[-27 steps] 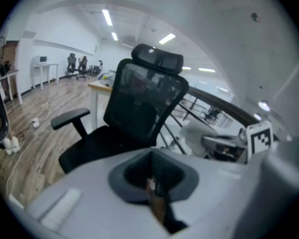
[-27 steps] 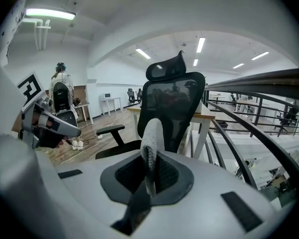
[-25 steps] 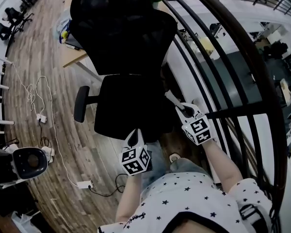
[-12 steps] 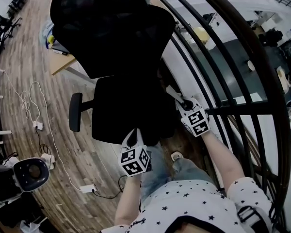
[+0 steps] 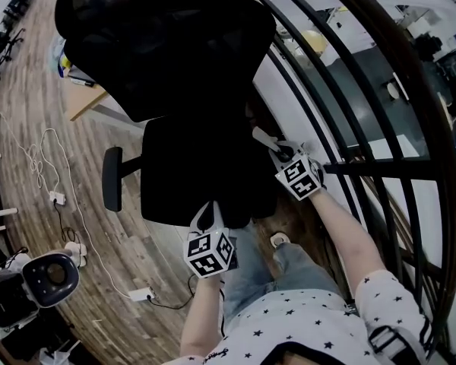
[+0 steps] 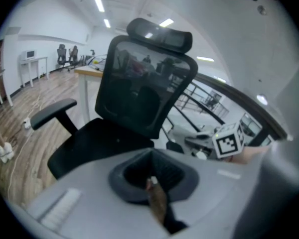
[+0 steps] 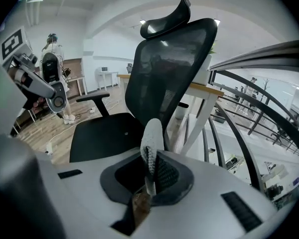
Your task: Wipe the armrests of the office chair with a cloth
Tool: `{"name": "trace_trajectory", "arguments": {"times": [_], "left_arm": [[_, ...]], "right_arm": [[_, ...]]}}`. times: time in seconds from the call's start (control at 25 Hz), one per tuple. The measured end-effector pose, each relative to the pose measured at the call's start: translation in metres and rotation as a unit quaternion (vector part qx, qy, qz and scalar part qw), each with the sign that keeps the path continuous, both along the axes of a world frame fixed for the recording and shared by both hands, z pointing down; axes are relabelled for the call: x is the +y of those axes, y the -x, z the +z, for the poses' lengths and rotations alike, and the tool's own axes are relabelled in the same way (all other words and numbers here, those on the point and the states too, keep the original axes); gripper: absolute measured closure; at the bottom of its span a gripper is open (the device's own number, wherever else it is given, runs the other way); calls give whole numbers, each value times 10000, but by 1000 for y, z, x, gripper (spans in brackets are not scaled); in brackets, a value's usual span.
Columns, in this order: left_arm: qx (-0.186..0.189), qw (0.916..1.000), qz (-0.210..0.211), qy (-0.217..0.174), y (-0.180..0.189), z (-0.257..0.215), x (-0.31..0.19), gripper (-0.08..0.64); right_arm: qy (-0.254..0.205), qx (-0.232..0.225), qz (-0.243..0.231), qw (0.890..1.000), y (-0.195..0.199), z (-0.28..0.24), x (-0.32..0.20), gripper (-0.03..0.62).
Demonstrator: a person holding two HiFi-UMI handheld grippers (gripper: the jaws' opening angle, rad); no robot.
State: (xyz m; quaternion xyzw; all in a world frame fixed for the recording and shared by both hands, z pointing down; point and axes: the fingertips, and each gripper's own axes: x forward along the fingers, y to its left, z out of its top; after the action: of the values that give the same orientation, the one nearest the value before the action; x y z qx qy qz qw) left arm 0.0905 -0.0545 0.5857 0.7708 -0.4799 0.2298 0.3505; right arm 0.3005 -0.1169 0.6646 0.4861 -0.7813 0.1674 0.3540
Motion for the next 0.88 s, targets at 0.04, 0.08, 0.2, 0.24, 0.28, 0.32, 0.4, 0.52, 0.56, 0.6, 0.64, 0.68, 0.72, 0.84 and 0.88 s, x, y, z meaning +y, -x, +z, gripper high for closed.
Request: {"name": "trace_trajectory", "arguments": {"times": [0.04,0.08,0.2,0.24,0.28,0.32,0.4,0.52,0.56,0.6,0.64,0.68,0.72,0.84,0.88], "left_arm": [[-4,10000,-9,15,1,2,0,552],[-15,10000,-11,26,2,3,-1,552],[-35,10000,-24,49,4,5,-2,552],[-33,10000,-39,60,5,6,-2,552],[-29,10000,-54,70,6,7,-3,552],[-25,9999,-66,79,7,8,-3,552],[-18,9999,-80,91,8,10,-3,552],[-18,9999,-77,100,9,13,-1,552],[-14,9999,-73,103,8,14,0,552],[-8,9999,-70,104,8,14,1,552],[-3,9999,-68,103,7,15,2,552],[-1,9999,-67,100,6,15,3,552],[0,9999,-64,99,6,15,4,552],[2,9999,-56,108,4,16,7,552],[7,9999,-54,110,3,16,8,552]], "right_arm": [[35,19,-22,10000,1,4,-2,566],[67,37,-37,10000,2,7,-3,566],[142,58,-103,9998,8,14,-7,566],[174,67,-124,9998,9,17,-8,566],[216,86,-143,9996,11,21,-8,566],[262,108,-164,9995,12,24,-8,566],[338,133,-210,9991,14,30,-7,566],[421,139,-262,9987,16,37,-4,566],[440,134,-266,9986,17,39,-3,566],[456,126,-265,9985,17,41,-3,566],[470,114,-260,9985,16,42,-2,566],[487,97,-253,9984,16,43,-3,566],[507,73,-246,9984,16,43,-3,566],[562,16,-244,9981,15,44,-3,566],[574,7,-243,9981,15,44,-3,566]]}}
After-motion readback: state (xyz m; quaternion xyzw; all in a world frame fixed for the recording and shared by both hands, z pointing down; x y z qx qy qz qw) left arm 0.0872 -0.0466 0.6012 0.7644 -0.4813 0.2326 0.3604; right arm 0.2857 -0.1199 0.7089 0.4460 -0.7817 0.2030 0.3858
